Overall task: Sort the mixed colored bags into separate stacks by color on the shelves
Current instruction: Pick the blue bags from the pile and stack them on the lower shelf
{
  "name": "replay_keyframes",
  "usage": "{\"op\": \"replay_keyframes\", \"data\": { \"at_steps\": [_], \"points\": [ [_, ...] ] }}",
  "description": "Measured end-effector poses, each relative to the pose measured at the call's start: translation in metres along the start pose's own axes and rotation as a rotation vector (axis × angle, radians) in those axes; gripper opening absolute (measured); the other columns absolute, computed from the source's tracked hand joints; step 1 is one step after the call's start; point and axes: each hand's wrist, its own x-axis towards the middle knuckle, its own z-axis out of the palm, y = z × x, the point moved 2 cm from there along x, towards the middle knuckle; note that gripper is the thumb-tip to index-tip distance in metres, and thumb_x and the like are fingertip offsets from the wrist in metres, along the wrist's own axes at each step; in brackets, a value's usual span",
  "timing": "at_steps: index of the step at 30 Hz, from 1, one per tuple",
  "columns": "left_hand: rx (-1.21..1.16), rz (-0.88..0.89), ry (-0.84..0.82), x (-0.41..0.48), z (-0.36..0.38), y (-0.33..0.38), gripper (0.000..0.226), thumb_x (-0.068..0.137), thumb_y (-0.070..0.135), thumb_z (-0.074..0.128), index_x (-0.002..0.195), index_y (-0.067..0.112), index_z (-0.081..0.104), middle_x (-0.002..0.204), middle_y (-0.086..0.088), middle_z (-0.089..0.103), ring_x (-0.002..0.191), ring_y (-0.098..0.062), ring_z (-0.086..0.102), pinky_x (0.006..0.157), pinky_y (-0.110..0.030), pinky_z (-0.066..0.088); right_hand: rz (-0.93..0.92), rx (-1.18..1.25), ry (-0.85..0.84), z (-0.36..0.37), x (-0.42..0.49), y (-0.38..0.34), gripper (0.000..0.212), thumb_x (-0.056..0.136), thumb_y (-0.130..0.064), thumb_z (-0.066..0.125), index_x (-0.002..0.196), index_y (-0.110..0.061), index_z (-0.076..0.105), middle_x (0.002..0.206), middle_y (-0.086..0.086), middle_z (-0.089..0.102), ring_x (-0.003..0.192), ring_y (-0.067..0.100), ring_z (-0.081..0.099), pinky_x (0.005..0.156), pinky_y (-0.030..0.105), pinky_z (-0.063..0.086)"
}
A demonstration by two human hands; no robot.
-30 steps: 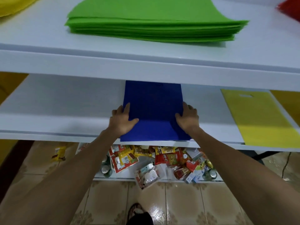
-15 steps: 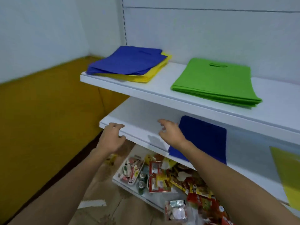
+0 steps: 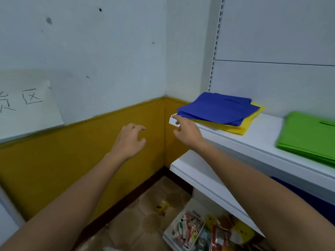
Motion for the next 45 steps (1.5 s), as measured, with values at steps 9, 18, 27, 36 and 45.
{"op": "replay_keyframes", "data": {
  "at_steps": [9, 18, 27, 36, 45],
  "points": [
    [0.051, 0.024, 0.007, 0.089, -0.036, -0.109, 0.038, 0.089, 0.023, 0.054, 0.127, 0.021, 0.05, 0.129, -0.004, 0.048, 0.121, -0.021, 0.043, 0.099, -0.033, 0.036, 0.06, 0.043, 0.083, 0.055, 0.117, -0.048, 0.056, 0.089, -0.011, 0.05, 0.143, -0.014, 0.034, 0.134, 0.009, 0.05, 0.117, 0.024, 0.051, 0.092, 0.037, 0.045],
    [-0.079, 0.189, -0.102, 0.168, 0.014, -0.075, 0.036, 0.087, 0.022, 0.055, 0.124, 0.02, 0.054, 0.128, -0.007, 0.05, 0.118, -0.025, 0.045, 0.096, -0.037, 0.039, 0.288, -0.107, 0.206, -0.007, 0.118, 0.019, 0.053, 0.089, -0.009, 0.048, 0.141, -0.012, 0.037, 0.128, 0.012, 0.054, 0.107, 0.026, 0.056, 0.088, 0.042, 0.05],
    [-0.197, 0.402, -0.137, 0.222, 0.07, 0.04, 0.038, 0.09, 0.022, 0.053, 0.128, 0.019, 0.053, 0.13, -0.004, 0.051, 0.123, -0.022, 0.041, 0.101, -0.035, 0.037, 0.641, -0.328, 0.384, -0.104, 0.086, 0.118, 0.042, 0.086, -0.009, 0.047, 0.128, -0.008, 0.048, 0.119, 0.015, 0.058, 0.11, 0.033, 0.052, 0.083, 0.035, 0.043],
    [-0.249, 0.52, -0.148, 0.269, 0.113, 0.074, 0.036, 0.098, 0.035, 0.035, 0.111, 0.013, 0.061, 0.11, -0.006, 0.061, 0.105, -0.023, 0.052, 0.085, -0.033, 0.039, 0.884, -0.431, 0.188, -0.081, 0.069, 0.169, 0.036, 0.096, -0.035, 0.042, 0.11, -0.004, 0.053, 0.116, 0.016, 0.056, 0.105, 0.032, 0.054, 0.077, 0.032, 0.039],
    [-0.205, 0.389, -0.393, 0.291, 0.135, 0.101, 0.06, 0.083, 0.035, 0.059, 0.137, 0.018, 0.039, 0.135, -0.007, 0.046, 0.122, -0.026, 0.044, 0.095, -0.034, 0.04, 0.921, -0.379, 0.169, -0.078, 0.082, 0.188, 0.031, 0.088, -0.016, 0.053, 0.114, -0.001, 0.049, 0.121, 0.016, 0.053, 0.112, 0.032, 0.049, 0.084, 0.036, 0.043]
  ]
}}
